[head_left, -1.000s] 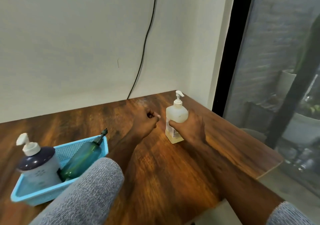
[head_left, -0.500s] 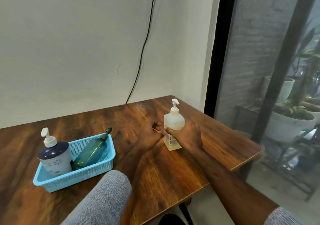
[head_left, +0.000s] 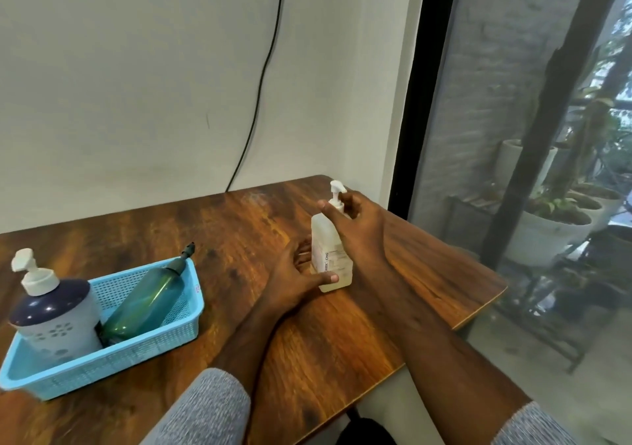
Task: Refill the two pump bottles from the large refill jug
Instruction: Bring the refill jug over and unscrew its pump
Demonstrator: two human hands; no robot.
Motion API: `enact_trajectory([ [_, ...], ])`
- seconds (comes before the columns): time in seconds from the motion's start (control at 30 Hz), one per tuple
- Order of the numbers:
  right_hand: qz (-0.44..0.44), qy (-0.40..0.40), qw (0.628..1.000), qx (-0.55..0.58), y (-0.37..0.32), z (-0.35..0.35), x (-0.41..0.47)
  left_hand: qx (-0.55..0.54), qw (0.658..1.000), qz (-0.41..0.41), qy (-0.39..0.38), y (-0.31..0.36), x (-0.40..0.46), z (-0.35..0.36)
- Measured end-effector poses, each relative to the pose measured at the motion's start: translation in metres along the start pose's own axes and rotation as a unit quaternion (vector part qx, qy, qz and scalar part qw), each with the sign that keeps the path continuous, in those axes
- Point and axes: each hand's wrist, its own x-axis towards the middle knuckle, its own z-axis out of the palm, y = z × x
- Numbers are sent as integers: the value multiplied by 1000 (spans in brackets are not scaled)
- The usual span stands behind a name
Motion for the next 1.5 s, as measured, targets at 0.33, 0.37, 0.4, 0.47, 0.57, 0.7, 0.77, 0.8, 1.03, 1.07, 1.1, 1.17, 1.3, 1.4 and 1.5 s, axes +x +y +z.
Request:
enact_trajectory([
  [0.33,-14,34,998,56,25,11,10,35,999,41,3,-4,13,-2],
  [0.37,-13,29,998,63,25,10,11,27,999,41,0,-4,14,-3],
  [0.4,-14,19,997,70,23,7,11,20,999,41,-5,-5,15,-4],
  [0.47,-19,-4,997,80,24,3,12,11,999,43,-20,-6,17,-7],
  [0.57,-16,-46,995,91,29,-3,14,1,999,38,-38,-8,19,-11],
  [0.7,-13,-76,986,146,37,0,12,-13,998,37,-40,-8,17,-10],
  [0.77,-33,-54,983,171,38,2,11,-21,998,35,-40,-8,17,-9],
  [0.8,-42,-35,985,166,36,3,11,-25,998,30,-39,-9,17,-9],
  [1.03,-91,20,983,160,41,15,9,-31,998,32,-38,-10,18,-10],
  [1.07,-94,23,983,159,43,15,8,-33,998,34,-37,-11,18,-10],
  [1.1,-94,30,983,157,45,15,8,-34,998,34,-36,-11,18,-10],
  [1.17,-92,41,983,154,45,15,9,-34,998,30,-36,-11,19,-10],
  [1.3,-109,45,986,122,39,18,8,-30,998,25,-41,-11,19,-10],
  [1.4,-119,40,983,133,45,18,7,-35,998,27,-41,-10,18,-10],
  [1.5,-97,37,980,172,47,16,8,-47,998,27,-40,-9,18,-9],
])
